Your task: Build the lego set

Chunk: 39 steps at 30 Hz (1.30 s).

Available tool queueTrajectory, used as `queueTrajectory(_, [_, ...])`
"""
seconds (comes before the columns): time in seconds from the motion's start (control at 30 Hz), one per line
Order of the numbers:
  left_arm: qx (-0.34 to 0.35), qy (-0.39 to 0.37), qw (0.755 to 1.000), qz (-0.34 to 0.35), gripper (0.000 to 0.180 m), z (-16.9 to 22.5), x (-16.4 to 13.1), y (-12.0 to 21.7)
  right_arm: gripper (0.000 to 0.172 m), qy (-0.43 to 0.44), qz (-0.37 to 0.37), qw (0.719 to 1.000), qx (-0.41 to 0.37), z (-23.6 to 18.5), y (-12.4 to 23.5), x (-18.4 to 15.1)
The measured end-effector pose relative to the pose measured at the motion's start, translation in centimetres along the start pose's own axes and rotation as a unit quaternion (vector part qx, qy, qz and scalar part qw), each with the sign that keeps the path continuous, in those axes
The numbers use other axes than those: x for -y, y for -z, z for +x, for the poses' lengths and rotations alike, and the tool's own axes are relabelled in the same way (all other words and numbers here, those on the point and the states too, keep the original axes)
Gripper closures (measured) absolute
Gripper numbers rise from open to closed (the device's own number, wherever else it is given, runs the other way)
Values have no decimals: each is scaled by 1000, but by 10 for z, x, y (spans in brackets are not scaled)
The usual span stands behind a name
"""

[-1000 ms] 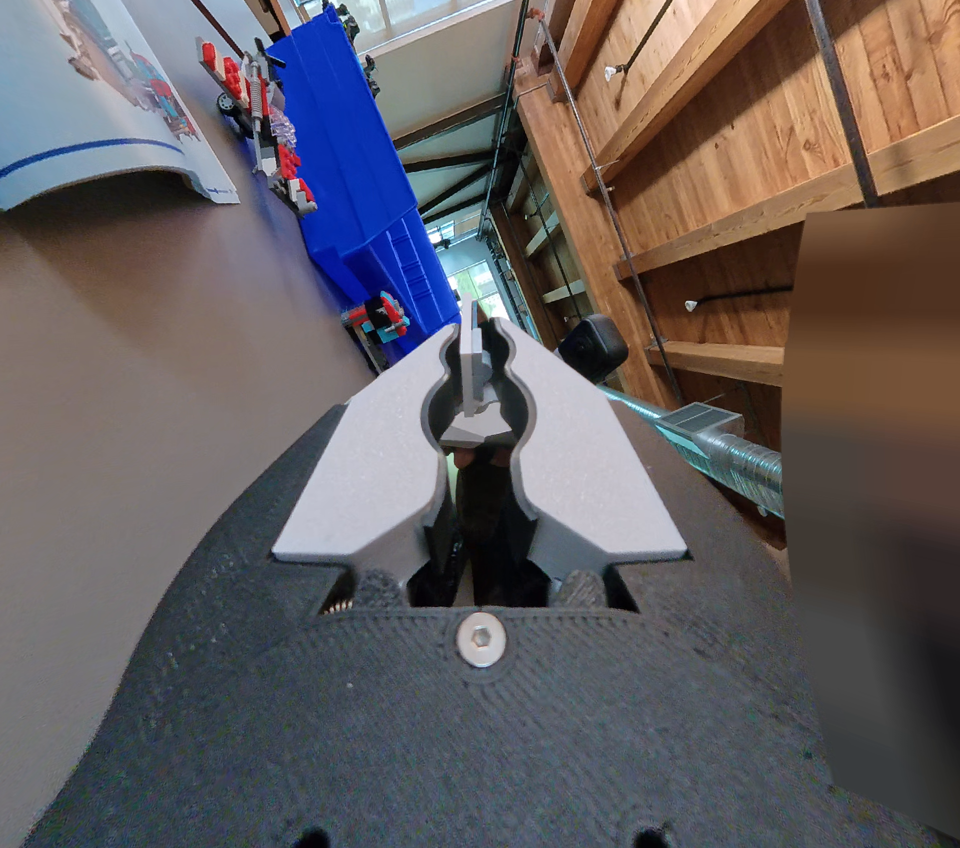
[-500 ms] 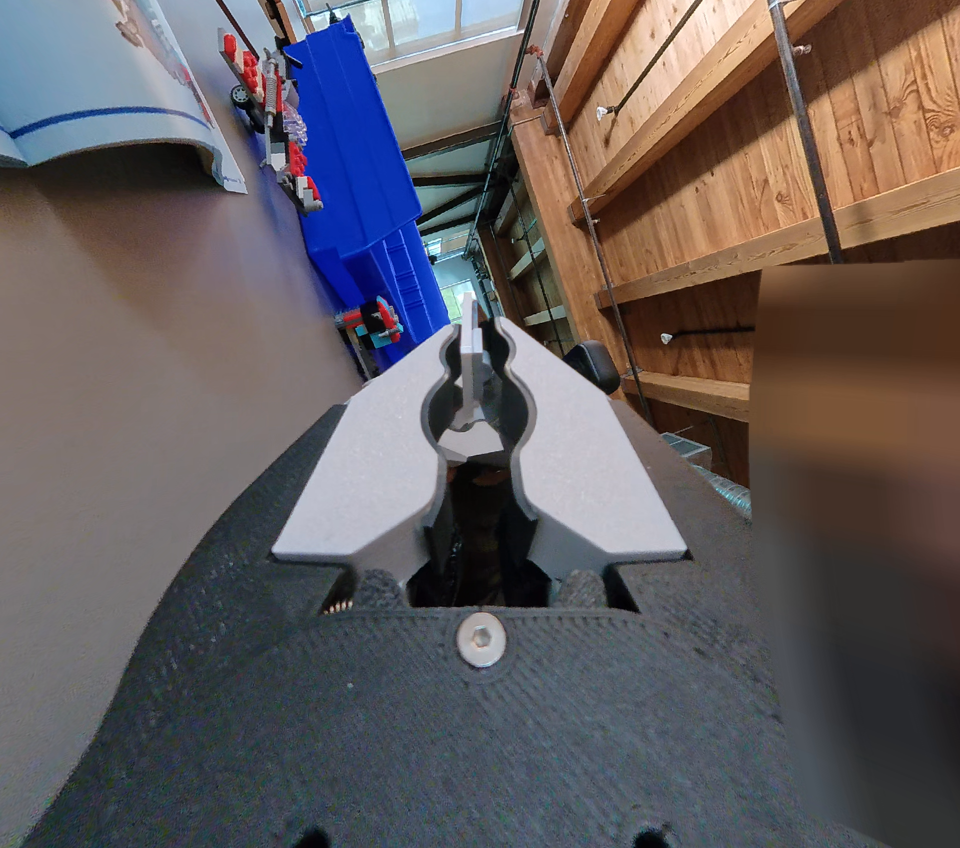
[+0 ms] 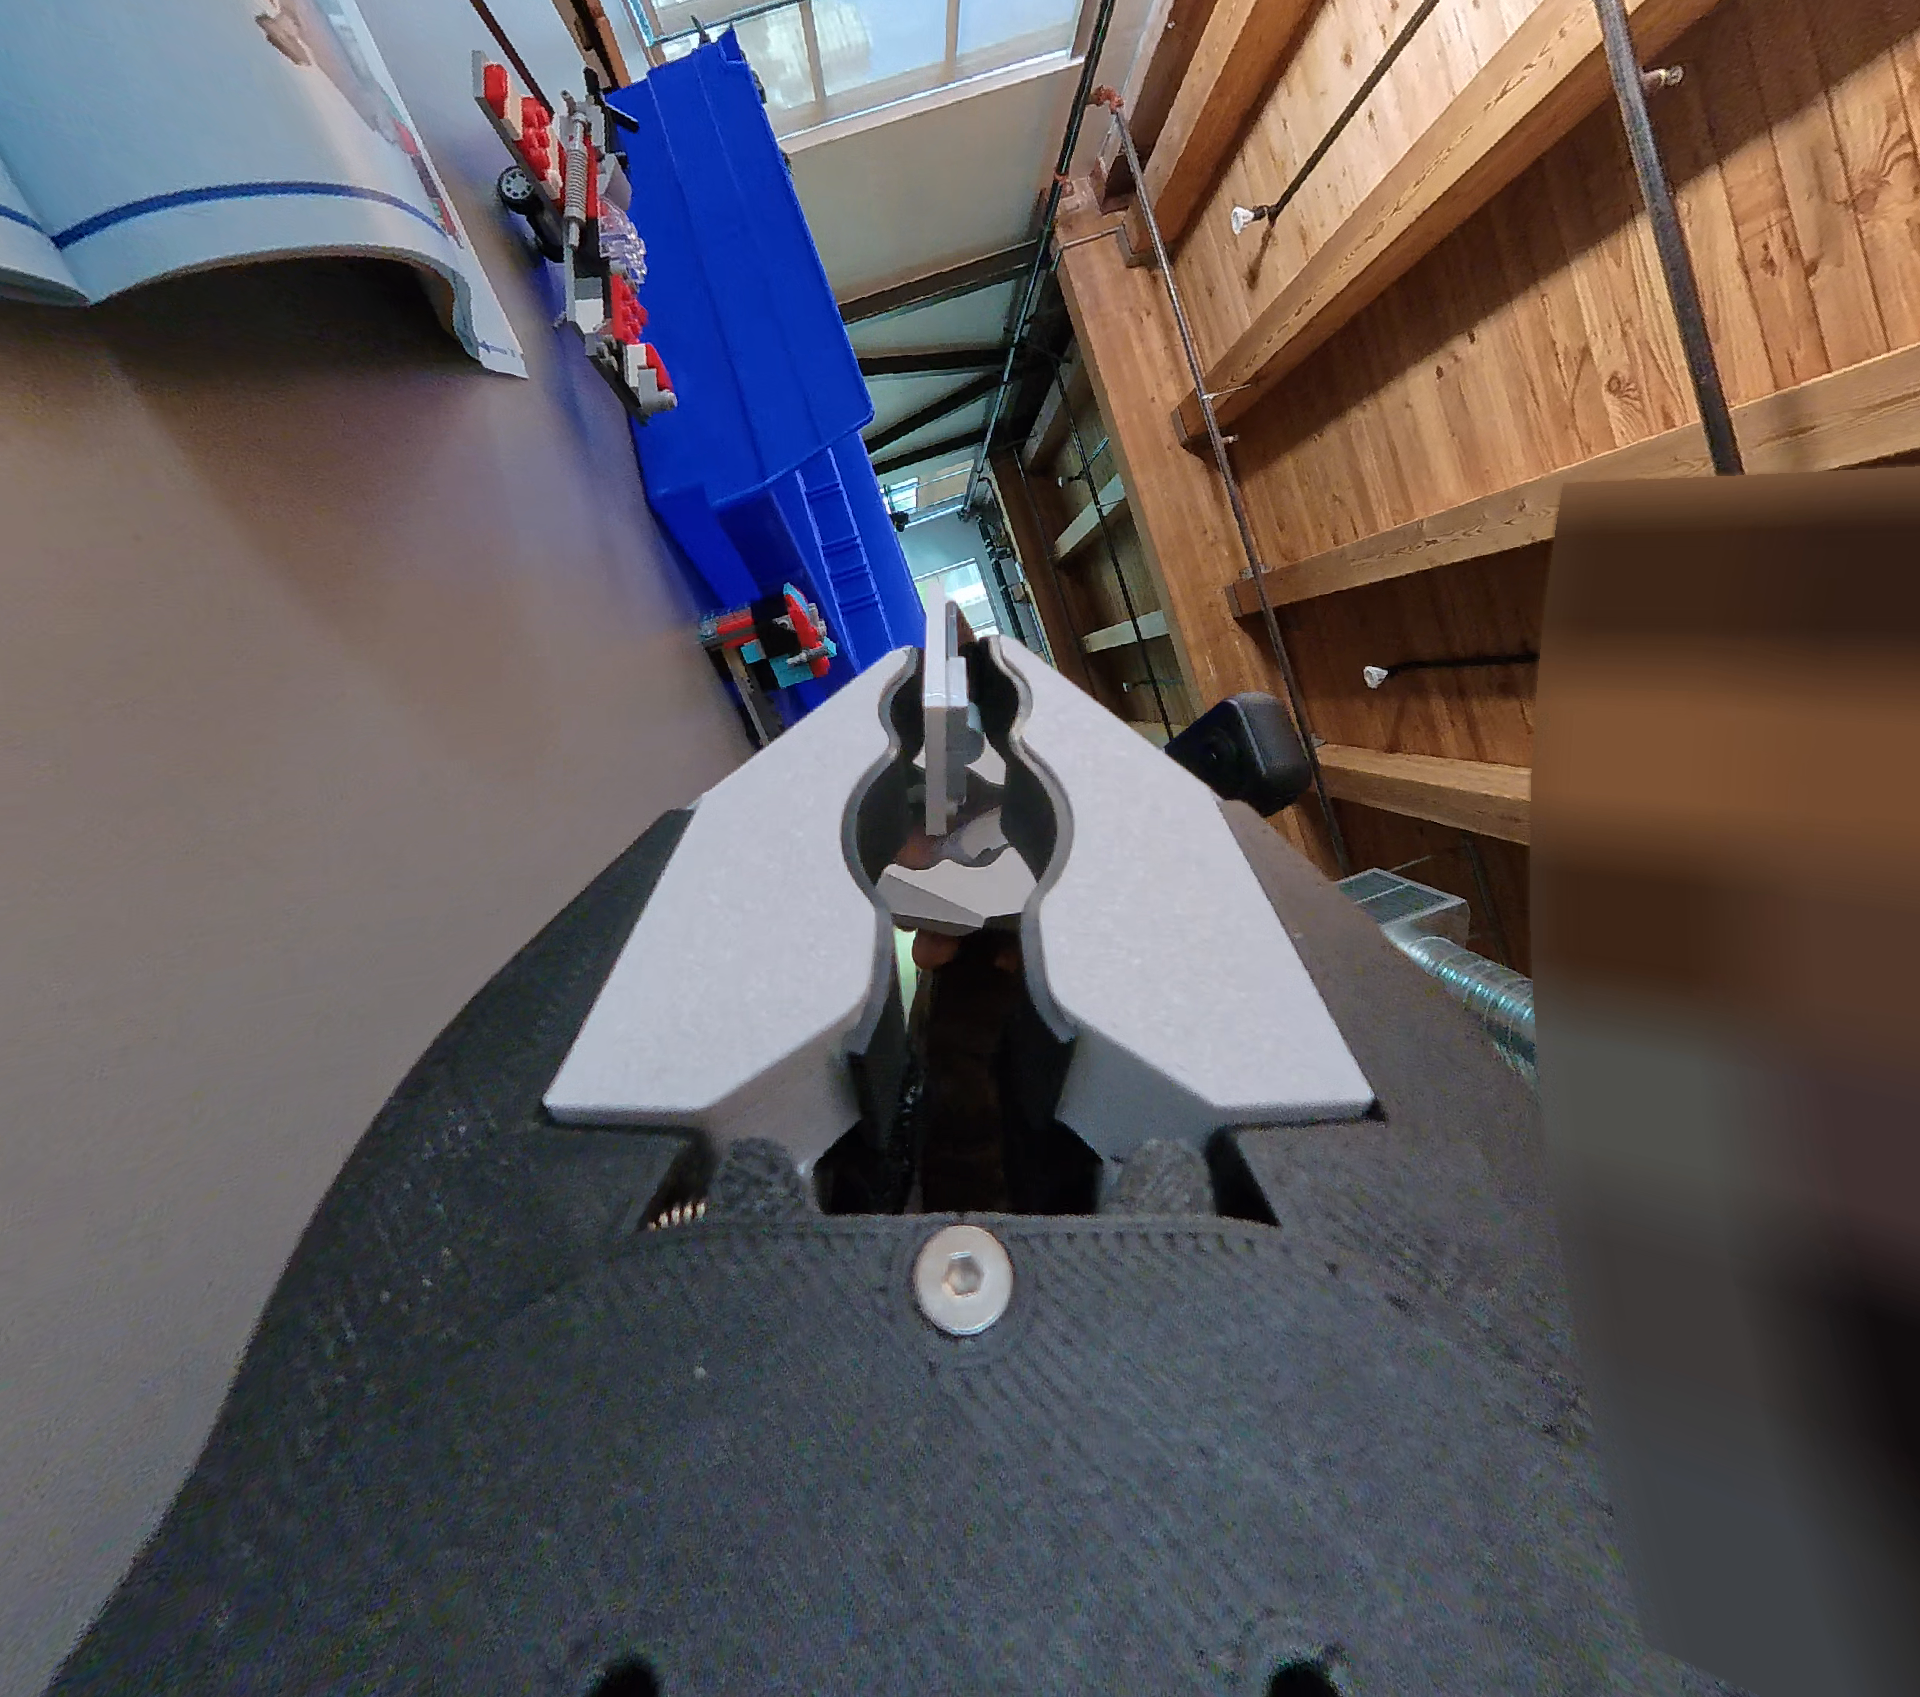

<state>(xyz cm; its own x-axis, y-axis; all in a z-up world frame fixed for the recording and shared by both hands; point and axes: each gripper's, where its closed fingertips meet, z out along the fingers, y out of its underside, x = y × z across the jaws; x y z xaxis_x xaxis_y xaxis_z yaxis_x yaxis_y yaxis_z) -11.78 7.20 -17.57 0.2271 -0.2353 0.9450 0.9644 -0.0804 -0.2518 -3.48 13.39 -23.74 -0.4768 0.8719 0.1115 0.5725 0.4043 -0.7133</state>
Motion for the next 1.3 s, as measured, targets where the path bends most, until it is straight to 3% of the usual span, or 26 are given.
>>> queueTrajectory(0.27, [-6,-6,1000,-7,169,4,-1,0,134,-19,6,1000,-20,13,28,-1])
queueTrajectory(0.53, [17,1,1000,-9,169,-6,-6,-1,133,-14,-81,996,-17,4,2,-11])
queueTrajectory(0.77, [32,0,1000,-1,169,-9,-8,1,132,-48,-108,993,-30,-1,-10,-19])
queueTrajectory(1.3, [27,4,1000,-1,170,-6,-11,0,138,-35,-182,983,-18,-1,-20,-25])
